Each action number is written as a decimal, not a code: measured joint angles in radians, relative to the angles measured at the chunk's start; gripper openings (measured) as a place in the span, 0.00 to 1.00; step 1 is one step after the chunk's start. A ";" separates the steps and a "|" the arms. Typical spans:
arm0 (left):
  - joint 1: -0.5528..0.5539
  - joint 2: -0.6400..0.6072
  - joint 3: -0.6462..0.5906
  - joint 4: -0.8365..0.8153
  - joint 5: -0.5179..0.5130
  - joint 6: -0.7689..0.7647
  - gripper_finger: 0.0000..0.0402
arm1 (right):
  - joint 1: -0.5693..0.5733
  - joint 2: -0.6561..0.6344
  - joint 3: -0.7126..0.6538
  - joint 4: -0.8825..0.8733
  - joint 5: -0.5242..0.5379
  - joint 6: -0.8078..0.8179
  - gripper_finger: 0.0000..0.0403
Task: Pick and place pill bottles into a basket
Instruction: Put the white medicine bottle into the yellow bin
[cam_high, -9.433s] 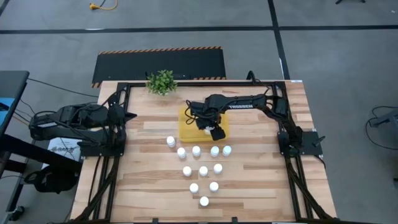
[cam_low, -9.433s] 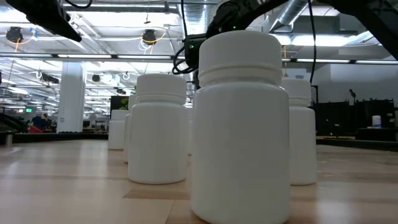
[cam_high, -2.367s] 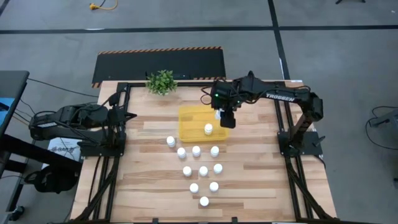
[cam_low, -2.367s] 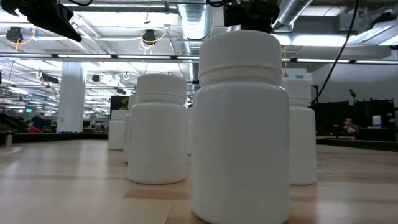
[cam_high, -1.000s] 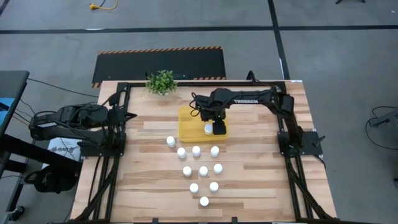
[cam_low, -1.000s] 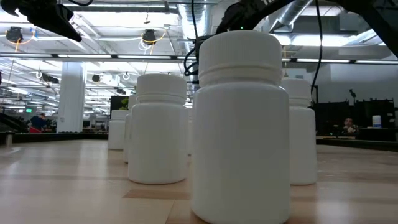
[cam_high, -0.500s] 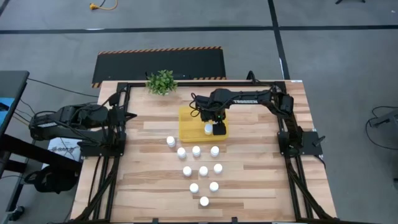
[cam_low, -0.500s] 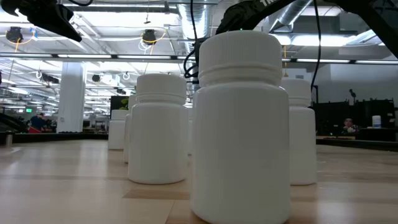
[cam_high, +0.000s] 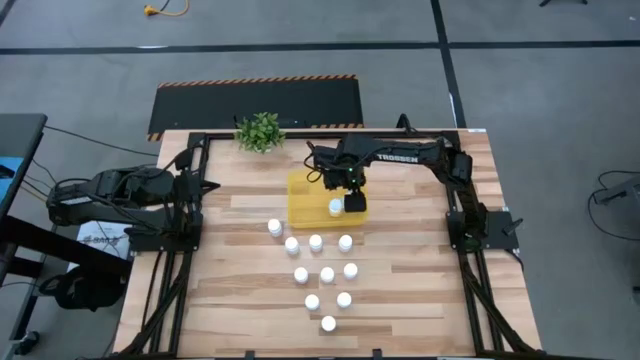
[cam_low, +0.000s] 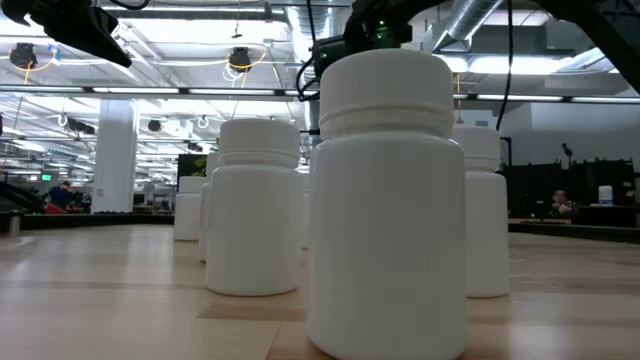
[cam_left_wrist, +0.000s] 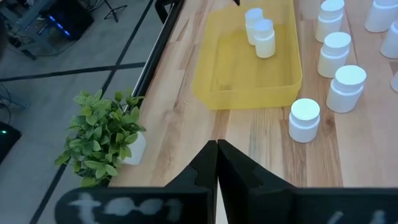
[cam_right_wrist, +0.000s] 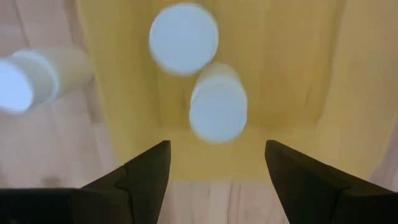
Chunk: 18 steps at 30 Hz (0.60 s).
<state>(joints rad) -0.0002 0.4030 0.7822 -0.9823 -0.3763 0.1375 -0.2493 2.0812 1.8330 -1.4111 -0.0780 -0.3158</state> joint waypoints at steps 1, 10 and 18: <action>0.000 0.000 0.000 0.000 0.000 0.003 0.00 | 0.000 0.000 0.009 -0.030 0.000 0.004 0.63; 0.000 0.000 0.000 0.000 0.000 0.005 0.00 | 0.026 -0.049 0.018 -0.158 -0.033 0.129 0.63; 0.000 0.000 0.000 0.000 0.000 0.004 0.00 | 0.117 -0.230 0.014 -0.131 -0.052 0.187 0.63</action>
<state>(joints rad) -0.0002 0.4031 0.7822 -0.9822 -0.3762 0.1411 -0.1322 1.8511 1.8474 -1.5420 -0.1298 -0.1285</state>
